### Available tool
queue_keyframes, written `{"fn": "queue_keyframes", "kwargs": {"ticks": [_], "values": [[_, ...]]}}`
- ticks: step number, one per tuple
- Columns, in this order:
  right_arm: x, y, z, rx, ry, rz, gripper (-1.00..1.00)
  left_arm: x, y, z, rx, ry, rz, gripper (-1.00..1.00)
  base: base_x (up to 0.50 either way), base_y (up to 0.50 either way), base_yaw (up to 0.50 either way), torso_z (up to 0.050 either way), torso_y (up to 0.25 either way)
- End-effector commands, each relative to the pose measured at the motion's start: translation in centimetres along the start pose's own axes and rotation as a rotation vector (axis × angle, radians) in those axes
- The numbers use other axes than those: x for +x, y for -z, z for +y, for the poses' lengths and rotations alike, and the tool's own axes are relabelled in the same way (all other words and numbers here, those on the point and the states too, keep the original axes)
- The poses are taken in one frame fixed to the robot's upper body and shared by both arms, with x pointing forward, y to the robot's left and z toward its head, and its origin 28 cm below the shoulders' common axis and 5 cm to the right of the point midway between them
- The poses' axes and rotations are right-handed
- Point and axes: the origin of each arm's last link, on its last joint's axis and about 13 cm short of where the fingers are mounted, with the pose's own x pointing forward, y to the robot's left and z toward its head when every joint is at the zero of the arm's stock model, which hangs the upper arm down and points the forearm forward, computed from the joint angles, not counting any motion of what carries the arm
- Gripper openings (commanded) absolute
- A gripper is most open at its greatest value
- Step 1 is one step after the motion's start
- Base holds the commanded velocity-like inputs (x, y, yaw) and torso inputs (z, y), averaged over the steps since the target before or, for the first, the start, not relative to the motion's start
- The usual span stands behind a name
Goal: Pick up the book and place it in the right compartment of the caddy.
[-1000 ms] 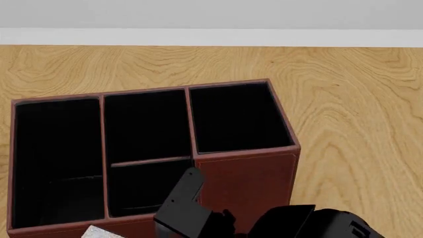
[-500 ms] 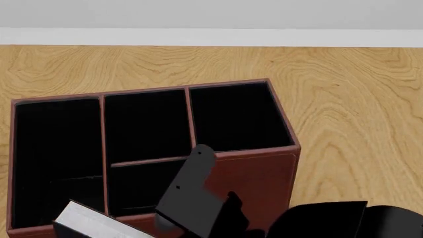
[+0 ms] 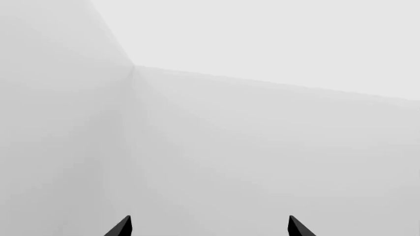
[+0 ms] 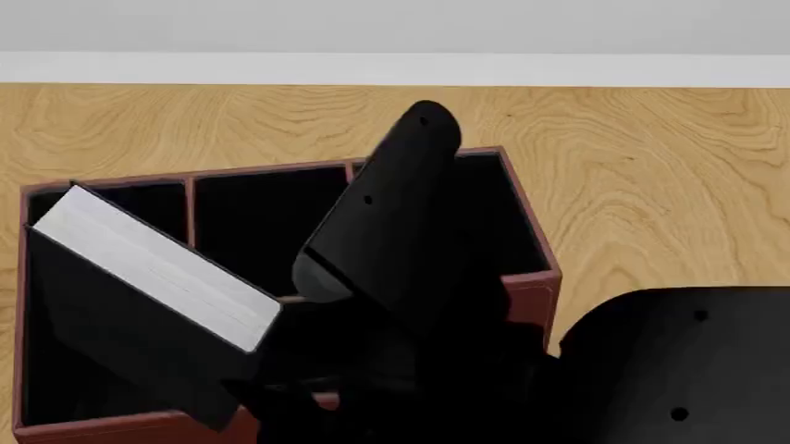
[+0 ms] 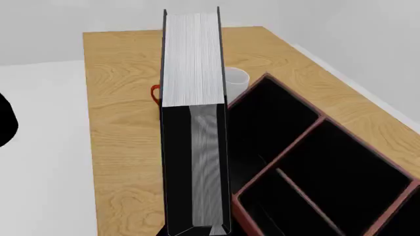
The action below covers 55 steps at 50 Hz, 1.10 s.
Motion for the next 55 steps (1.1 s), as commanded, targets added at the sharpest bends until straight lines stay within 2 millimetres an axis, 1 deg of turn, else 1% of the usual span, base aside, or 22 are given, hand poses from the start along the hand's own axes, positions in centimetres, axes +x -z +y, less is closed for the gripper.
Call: {"fn": "queue_keyframes", "kwargs": {"ticks": [1,12,18,19,25,33,39,41,47,52,55], "values": [[-2.3,-5.1,-1.2,-0.093,0.103,-0.178,-1.00,0.0,-0.1,-0.1,-0.002,0.004,0.000,1.00,0.00,0.00,0.00,0.000,0.000],[-2.1,-7.4,-4.4,-0.110,0.187,-0.198,-1.00,0.0,-0.3,-0.3,-0.010,0.014,-0.002,1.00,0.00,0.00,0.00,0.000,0.001],[-2.6,-8.7,-6.3,-0.102,0.268,-0.191,-1.00,0.0,-0.5,-0.2,-0.010,0.010,-0.007,1.00,0.00,0.00,0.00,0.000,0.000],[-2.7,-9.0,-6.9,-0.096,0.287,-0.187,-1.00,0.0,-0.5,-0.2,-0.009,0.009,-0.007,1.00,0.00,0.00,0.00,0.000,0.000],[-3.3,-10.2,-9.2,-0.082,0.371,-0.120,-1.00,0.0,-0.6,-0.1,-0.013,0.007,-0.011,1.00,0.00,0.00,0.00,0.000,0.002],[-4.2,-12.1,-11.3,-0.062,0.431,-0.070,-1.00,0.1,-0.4,-0.1,-0.023,0.004,-0.007,1.00,0.00,0.00,0.00,0.000,0.001],[-4.7,-12.0,-12.5,-0.019,0.483,0.010,-1.00,0.1,-0.1,0.0,-0.026,0.001,-0.001,1.00,0.00,0.00,0.00,0.000,0.000],[-4.8,-12.1,-12.7,-0.016,0.477,0.011,-1.00,0.1,0.1,0.0,-0.026,0.000,0.003,1.00,0.00,0.00,0.00,0.000,0.000],[-5.8,-12.0,-14.0,0.030,0.539,0.050,-1.00,0.1,0.2,0.0,-0.034,0.000,0.004,1.00,0.00,0.00,0.00,0.000,0.002],[-5.4,-11.6,-14.7,0.060,0.554,0.049,-1.00,0.0,0.4,0.1,-0.035,-0.001,0.010,1.00,0.00,0.00,0.00,0.000,0.000],[-4.7,-10.7,-15.0,0.089,0.550,0.061,-1.00,0.0,0.2,0.2,-0.035,-0.010,-0.004,1.00,0.00,0.00,0.00,0.000,0.003]]}}
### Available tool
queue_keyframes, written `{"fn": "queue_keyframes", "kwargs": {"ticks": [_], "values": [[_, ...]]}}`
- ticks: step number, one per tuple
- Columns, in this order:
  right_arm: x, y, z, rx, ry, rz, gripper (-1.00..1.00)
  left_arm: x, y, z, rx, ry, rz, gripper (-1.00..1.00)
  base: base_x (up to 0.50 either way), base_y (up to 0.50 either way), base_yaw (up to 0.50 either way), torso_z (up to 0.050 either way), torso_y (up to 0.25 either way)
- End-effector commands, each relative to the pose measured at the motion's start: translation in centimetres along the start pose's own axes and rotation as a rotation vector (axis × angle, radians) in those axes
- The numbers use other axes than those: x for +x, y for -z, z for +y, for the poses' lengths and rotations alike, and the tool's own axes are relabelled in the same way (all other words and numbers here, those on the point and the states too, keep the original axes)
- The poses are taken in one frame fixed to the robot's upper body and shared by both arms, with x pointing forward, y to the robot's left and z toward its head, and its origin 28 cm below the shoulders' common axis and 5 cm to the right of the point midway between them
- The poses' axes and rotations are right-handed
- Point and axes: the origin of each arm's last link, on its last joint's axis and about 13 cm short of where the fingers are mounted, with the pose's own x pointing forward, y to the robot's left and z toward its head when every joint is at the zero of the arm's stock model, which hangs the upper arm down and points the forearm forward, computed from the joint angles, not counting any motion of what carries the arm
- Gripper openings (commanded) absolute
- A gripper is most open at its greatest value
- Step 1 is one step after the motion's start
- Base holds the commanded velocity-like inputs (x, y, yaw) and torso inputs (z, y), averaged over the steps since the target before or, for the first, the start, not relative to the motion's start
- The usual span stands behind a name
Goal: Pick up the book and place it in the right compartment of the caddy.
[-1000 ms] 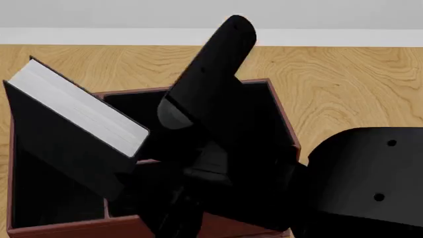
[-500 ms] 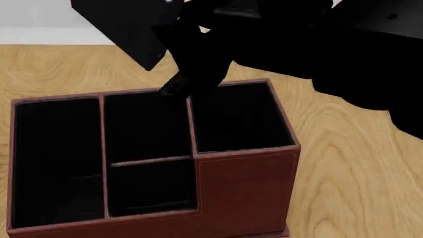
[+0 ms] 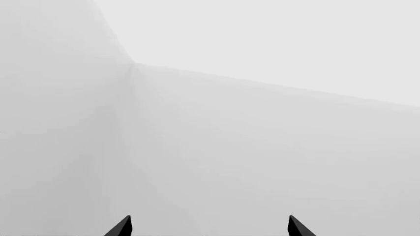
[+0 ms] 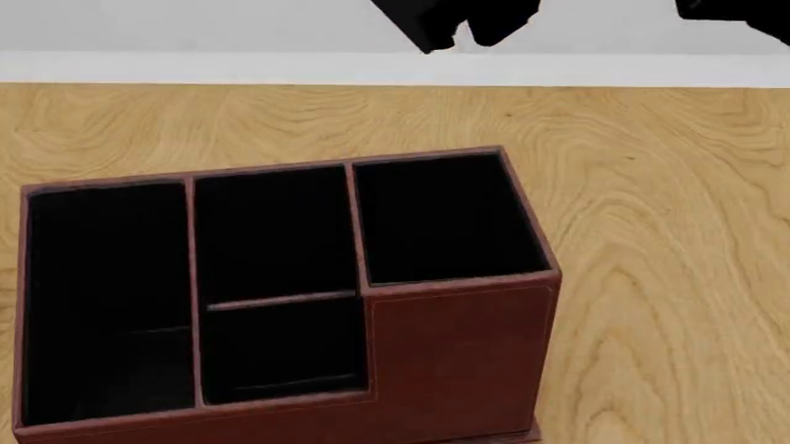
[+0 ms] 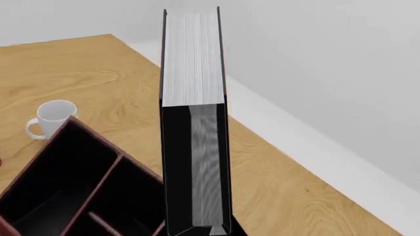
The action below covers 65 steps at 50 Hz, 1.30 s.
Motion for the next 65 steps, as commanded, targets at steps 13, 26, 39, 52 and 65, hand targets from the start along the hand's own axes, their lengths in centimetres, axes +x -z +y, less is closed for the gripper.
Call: {"fn": "queue_keyframes", "kwargs": {"ticks": [13,26,39,52,65], "values": [[2.8,4.0,-1.3,0.084,0.036,0.144,-1.00,-0.2,0.2,0.3,-0.001,-0.015,-0.004,1.00,0.00,0.00,0.00,0.000,0.001],[4.1,6.2,-0.9,0.094,-0.016,0.219,-1.00,-0.3,0.3,0.4,0.003,-0.019,0.003,1.00,0.00,0.00,0.00,0.000,0.001],[4.4,8.3,-0.5,0.109,-0.043,0.276,-1.00,-0.3,0.6,0.4,0.005,-0.020,0.010,1.00,0.00,0.00,0.00,0.000,0.002],[5.1,9.7,-0.1,0.116,-0.046,0.302,-1.00,-0.3,0.6,0.3,0.008,-0.018,0.011,1.00,0.00,0.00,0.00,0.001,0.001],[6.0,11.1,0.3,0.117,-0.056,0.311,-1.00,-0.3,0.3,0.2,0.016,-0.015,0.009,1.00,0.00,0.00,0.00,0.000,0.002]]}}
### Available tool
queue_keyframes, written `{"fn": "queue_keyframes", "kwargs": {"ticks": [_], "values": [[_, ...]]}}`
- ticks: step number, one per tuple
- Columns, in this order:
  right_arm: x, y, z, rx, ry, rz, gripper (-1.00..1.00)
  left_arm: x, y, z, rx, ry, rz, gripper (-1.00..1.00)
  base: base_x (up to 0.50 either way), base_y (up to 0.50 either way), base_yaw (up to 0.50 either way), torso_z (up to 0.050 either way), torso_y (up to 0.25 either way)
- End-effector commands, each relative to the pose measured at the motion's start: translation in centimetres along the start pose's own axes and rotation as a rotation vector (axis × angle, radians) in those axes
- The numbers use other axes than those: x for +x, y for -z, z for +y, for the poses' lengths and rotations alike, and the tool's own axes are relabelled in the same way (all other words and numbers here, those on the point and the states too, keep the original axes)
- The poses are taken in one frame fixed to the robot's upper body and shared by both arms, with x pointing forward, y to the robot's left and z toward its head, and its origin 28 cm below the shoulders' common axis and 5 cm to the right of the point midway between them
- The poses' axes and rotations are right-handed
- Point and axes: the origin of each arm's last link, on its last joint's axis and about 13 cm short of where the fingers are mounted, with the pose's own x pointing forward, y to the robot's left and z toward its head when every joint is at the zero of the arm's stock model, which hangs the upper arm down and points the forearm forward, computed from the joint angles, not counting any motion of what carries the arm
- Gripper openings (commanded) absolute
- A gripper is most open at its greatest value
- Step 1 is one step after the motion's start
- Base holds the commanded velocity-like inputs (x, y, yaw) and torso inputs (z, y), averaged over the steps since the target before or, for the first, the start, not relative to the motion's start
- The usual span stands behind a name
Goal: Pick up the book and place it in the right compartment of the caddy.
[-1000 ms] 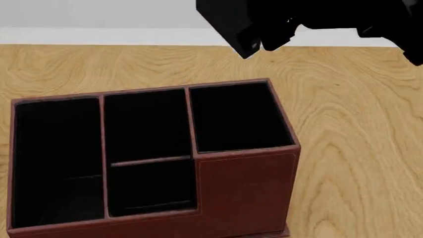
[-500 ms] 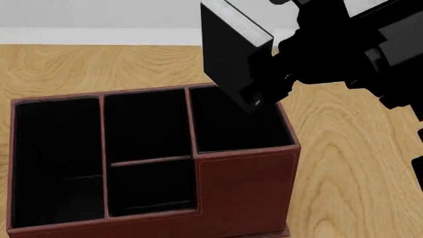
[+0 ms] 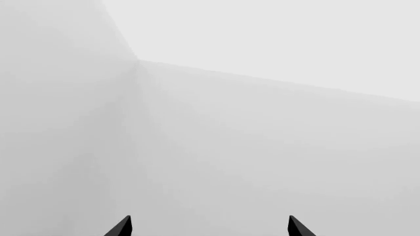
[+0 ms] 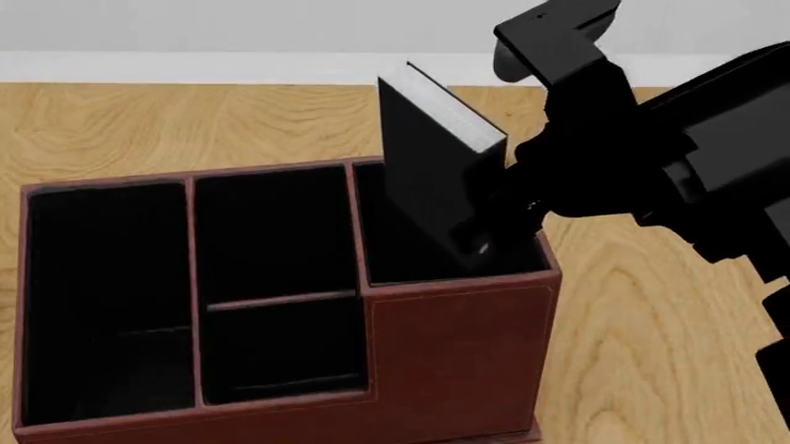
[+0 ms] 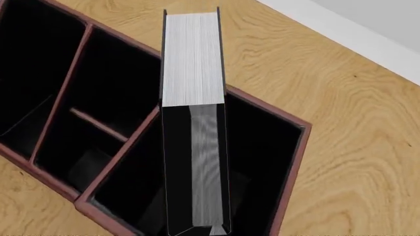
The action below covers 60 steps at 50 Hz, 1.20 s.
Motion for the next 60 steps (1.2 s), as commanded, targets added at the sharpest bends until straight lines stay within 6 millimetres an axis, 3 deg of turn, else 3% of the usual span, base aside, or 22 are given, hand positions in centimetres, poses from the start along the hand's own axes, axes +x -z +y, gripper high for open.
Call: {"fn": "queue_keyframes", "kwargs": {"ticks": [1,18,60], "values": [[0.5,0.0,0.0,-0.017,-0.001,-0.031,-1.00,0.1,-0.2,-0.1,0.008,0.003,-0.003,1.00,0.00,0.00,0.00,0.000,0.000],[2.1,0.0,-0.1,-0.041,-0.004,-0.050,-1.00,0.2,-0.3,-0.2,0.019,0.005,-0.005,1.00,0.00,0.00,0.00,0.000,0.001],[5.4,2.2,-0.9,-0.036,0.010,-0.031,-1.00,-0.1,-0.6,0.1,0.034,-0.007,-0.004,1.00,0.00,0.00,0.00,0.000,0.001]]}}
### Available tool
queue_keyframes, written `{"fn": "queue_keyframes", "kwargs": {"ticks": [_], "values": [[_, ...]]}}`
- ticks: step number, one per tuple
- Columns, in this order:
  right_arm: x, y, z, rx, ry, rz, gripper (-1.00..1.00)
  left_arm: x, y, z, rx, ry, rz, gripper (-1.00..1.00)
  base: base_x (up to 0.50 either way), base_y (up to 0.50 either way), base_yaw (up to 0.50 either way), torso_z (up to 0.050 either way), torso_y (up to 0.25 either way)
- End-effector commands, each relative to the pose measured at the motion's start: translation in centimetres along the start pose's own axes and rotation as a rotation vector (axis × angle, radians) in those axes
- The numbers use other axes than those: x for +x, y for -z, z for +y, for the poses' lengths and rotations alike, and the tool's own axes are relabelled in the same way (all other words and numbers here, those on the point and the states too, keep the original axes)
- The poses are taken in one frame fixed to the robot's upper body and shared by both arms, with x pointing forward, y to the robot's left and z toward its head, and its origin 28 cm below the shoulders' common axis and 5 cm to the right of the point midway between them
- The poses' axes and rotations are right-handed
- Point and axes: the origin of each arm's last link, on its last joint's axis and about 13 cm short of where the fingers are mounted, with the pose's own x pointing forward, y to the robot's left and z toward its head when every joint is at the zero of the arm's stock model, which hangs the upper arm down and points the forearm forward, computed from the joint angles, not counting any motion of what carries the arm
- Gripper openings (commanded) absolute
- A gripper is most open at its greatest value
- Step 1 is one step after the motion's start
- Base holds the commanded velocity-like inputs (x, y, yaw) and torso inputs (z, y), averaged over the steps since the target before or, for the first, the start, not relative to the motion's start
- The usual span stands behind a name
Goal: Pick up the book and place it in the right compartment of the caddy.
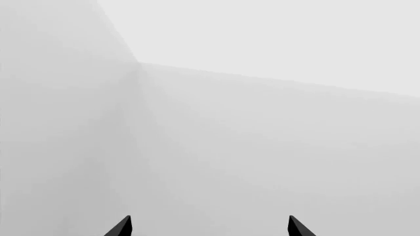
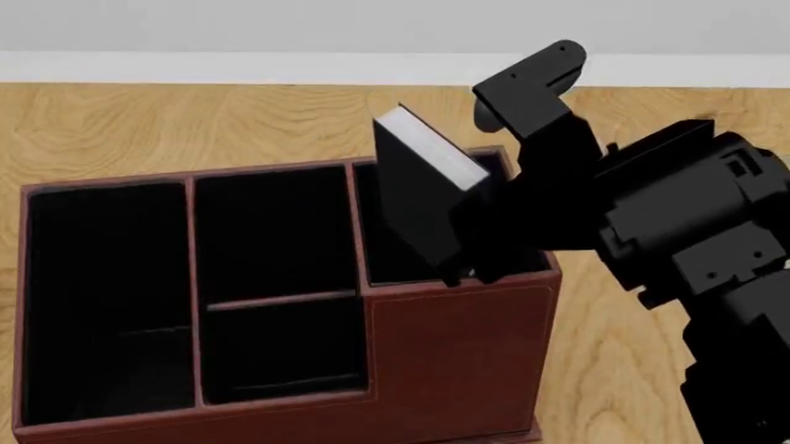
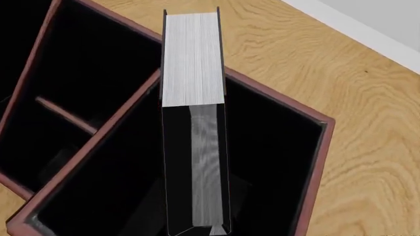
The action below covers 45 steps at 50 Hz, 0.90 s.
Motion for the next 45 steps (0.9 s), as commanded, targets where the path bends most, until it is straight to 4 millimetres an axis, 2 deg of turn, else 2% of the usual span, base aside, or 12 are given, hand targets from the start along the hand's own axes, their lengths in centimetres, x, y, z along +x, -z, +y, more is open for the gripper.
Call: {"fn": "queue_keyframes", "kwargs": {"ticks": [1,24,25,45], "values": [[0.6,-0.2,-0.4,-0.014,0.005,-0.035,-1.00,-0.2,-0.3,0.1,0.006,-0.004,0.001,1.00,0.00,0.00,0.00,0.000,0.000],[2.3,0.8,-0.9,0.008,0.011,-0.032,-1.00,0.0,0.2,0.1,0.032,-0.005,0.006,1.00,0.00,0.00,0.00,0.000,0.001],[2.3,0.8,-0.9,0.006,0.010,-0.031,1.00,-0.1,0.2,0.1,0.032,-0.006,0.006,1.00,0.00,0.00,0.00,0.000,0.000],[1.7,0.4,-0.6,-0.002,0.011,-0.040,1.00,-0.4,-0.7,0.3,0.028,-0.005,-0.002,1.00,0.00,0.00,0.00,0.000,0.000]]}}
